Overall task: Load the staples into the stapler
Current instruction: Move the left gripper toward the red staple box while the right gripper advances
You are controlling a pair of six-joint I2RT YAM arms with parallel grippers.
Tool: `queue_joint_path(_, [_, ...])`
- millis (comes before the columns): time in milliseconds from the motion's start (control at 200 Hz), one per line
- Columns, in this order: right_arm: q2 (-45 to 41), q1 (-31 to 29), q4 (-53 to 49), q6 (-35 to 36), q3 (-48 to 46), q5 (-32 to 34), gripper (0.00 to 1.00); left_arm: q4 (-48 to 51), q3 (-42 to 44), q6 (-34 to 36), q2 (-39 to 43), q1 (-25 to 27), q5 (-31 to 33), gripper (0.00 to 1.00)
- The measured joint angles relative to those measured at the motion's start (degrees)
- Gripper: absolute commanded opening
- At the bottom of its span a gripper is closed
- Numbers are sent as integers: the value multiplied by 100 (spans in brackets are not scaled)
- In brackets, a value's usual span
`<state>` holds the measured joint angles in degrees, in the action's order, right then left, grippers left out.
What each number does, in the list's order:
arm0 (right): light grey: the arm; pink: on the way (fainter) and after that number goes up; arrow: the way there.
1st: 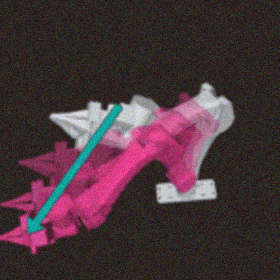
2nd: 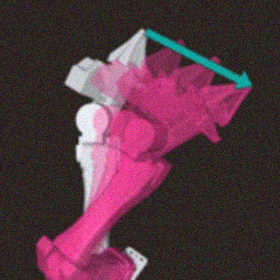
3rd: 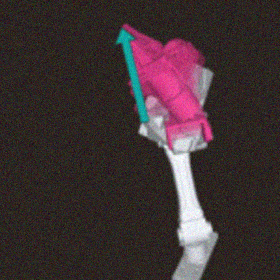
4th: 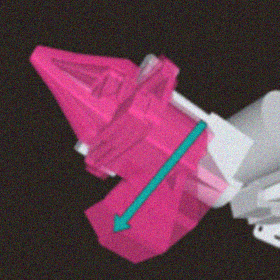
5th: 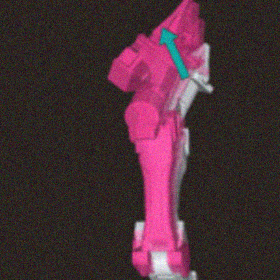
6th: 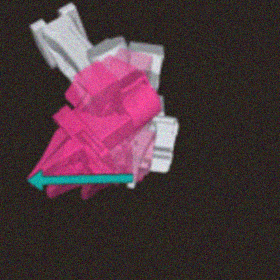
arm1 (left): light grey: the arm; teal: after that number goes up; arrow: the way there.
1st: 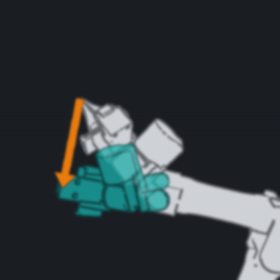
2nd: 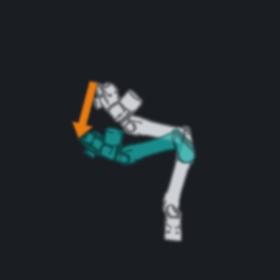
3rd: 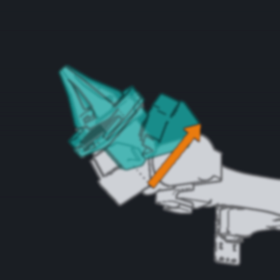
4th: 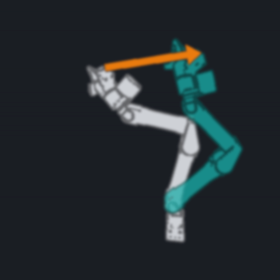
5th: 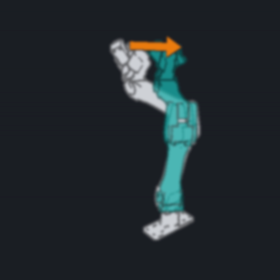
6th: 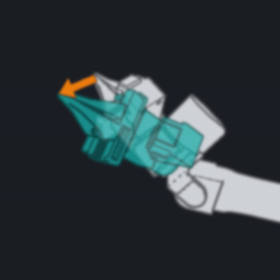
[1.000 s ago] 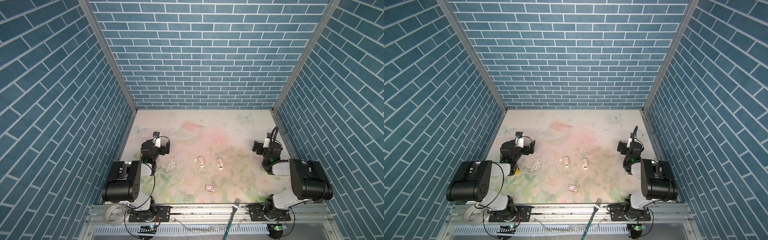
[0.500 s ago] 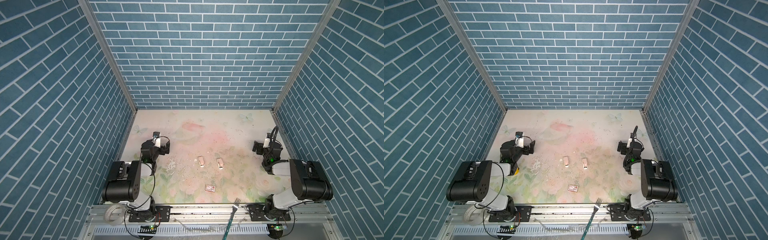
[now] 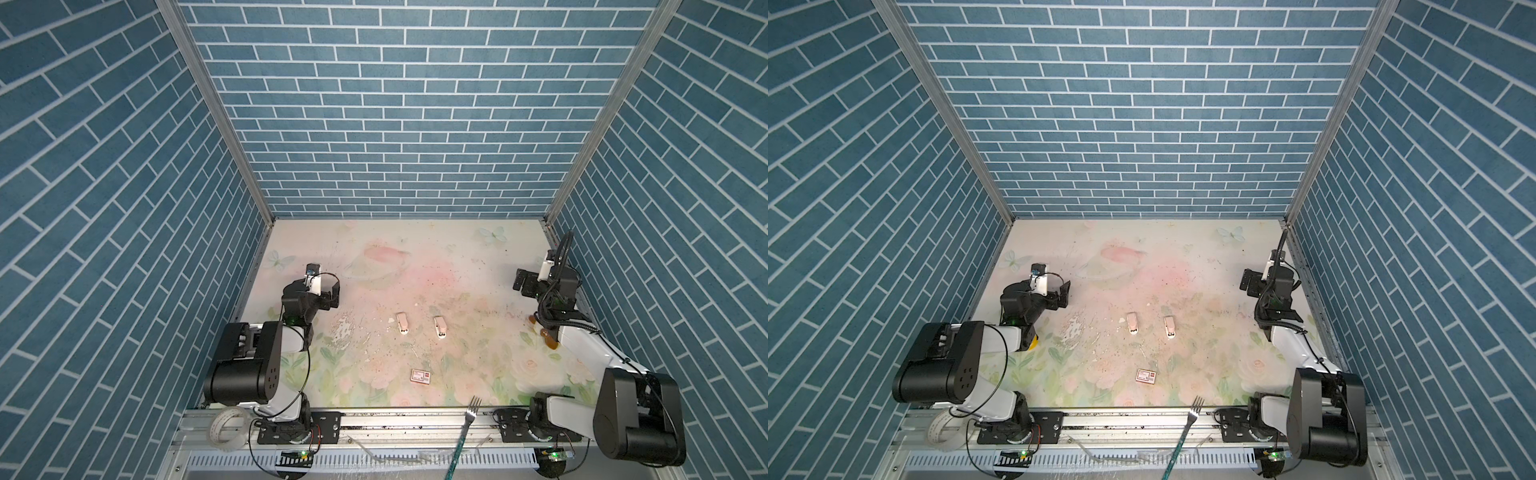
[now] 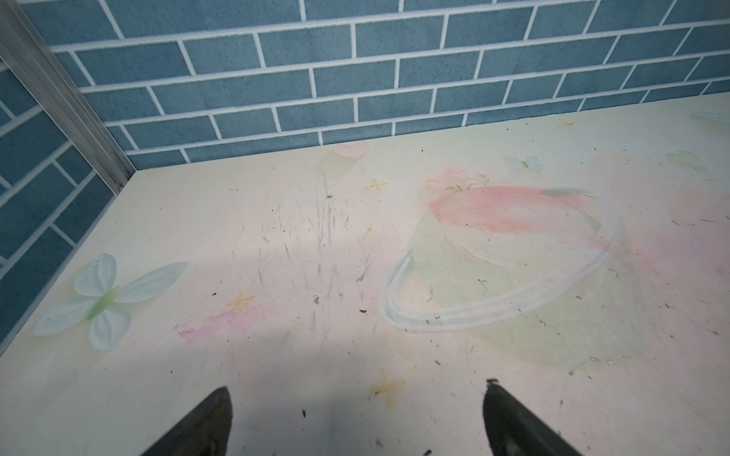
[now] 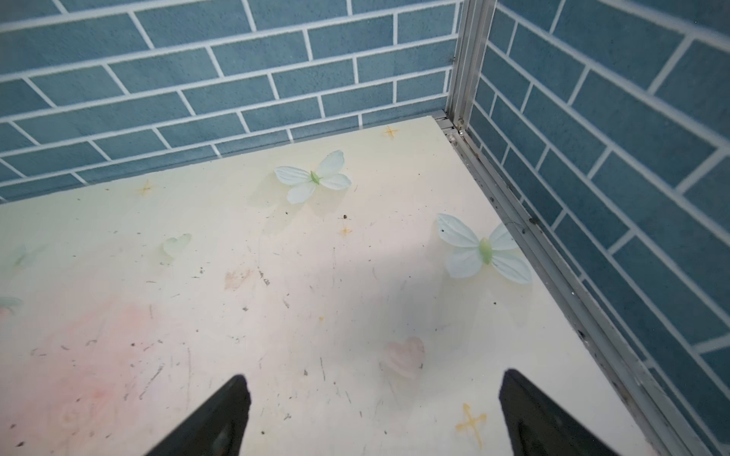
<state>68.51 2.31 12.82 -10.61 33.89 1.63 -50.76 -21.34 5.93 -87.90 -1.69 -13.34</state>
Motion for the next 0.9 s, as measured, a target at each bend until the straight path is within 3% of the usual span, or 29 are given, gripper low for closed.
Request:
queue_joint_path(370, [-1261,0,-1703,-1073,426,-1231,99,1650,-511,144,1331,0,-201,99])
queue_joint_path(630, [-1056,0,-3056,-1652,1405,-1805,99,4214,-1488,442,2262,0,-238,99])
queue_joint_path(900, [-1611,0,-3901,-1790,1408,-2234,99,6929,-2588,949,2983,0,-315,99])
